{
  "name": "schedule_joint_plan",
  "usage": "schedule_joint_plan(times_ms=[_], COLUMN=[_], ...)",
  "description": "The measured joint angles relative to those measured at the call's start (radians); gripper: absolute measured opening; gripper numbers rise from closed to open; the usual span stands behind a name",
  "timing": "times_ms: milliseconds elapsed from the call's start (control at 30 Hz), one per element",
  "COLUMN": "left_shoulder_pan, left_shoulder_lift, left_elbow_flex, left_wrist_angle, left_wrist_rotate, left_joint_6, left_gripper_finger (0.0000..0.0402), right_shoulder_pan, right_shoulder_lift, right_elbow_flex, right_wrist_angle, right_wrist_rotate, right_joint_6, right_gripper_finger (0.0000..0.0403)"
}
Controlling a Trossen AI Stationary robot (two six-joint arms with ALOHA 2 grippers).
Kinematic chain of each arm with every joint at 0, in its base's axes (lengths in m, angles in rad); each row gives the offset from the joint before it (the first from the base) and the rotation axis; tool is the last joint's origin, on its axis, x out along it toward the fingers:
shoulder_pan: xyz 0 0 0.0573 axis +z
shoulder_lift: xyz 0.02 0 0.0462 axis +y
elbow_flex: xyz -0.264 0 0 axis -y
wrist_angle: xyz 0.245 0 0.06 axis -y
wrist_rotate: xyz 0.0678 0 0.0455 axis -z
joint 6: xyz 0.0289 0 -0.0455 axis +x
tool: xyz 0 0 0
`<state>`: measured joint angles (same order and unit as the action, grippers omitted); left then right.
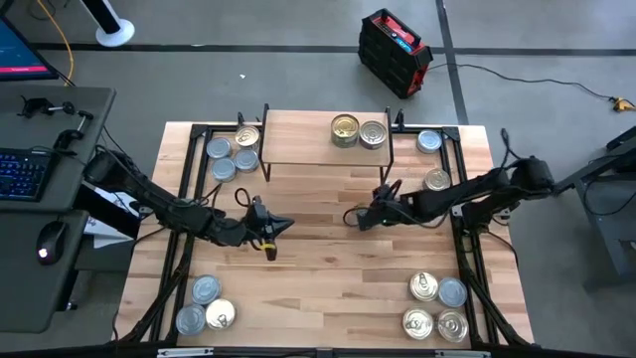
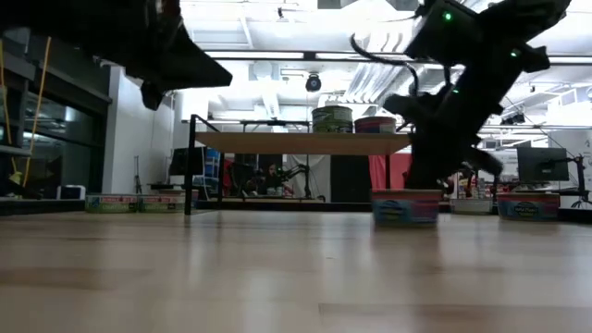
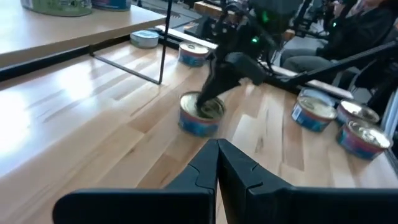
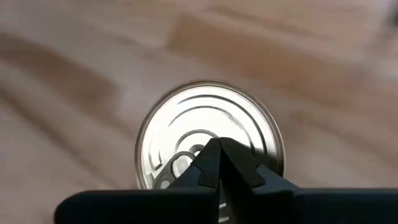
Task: Stack canned seafood by type on shelf
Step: Stack the blue pink tuna can on top of the other blue pink tuna can on the shelf
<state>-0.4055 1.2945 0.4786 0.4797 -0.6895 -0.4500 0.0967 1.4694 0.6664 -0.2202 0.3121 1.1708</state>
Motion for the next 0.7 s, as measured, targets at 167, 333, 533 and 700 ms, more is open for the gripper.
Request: schedule_joint_plan(times_ms=[167,333,533,700], left_shoulder_pan=[-0.001,-0.001,-0.001,0.000], left_shoulder_lift=[-0.010,0.009,0.069,0.164], left_elbow_flex=[-0.014,-0.014,-0.013,0.022], left_wrist_angle=[-0.039,-0.071,-0.068,-0.064], left_wrist_rotate=[0.013,0.105,0.177,0.272], left_joint_6=[0.006,0.008,0.065,0.130], left_gripper_finger=[0.0000,0.0000,0.0000,0.0000], right_shoulder_pan=[0.056,0.095,0.122,0.159], right_shoulder_lift=[0.150,0.348,0.412,0.387], right_elbow_flex=[0.132,0.358,0.620,0.680], right_wrist_angle=[0.076,0.097,-0.072,-0.297], right_wrist_rotate=[-0.044,-0.139,-0.237,-0.245], right_joint_6=[-0.078,-0.243,-0.526,-0.623], right_gripper_finger=[0.0000,0.0000,0.0000,0.0000])
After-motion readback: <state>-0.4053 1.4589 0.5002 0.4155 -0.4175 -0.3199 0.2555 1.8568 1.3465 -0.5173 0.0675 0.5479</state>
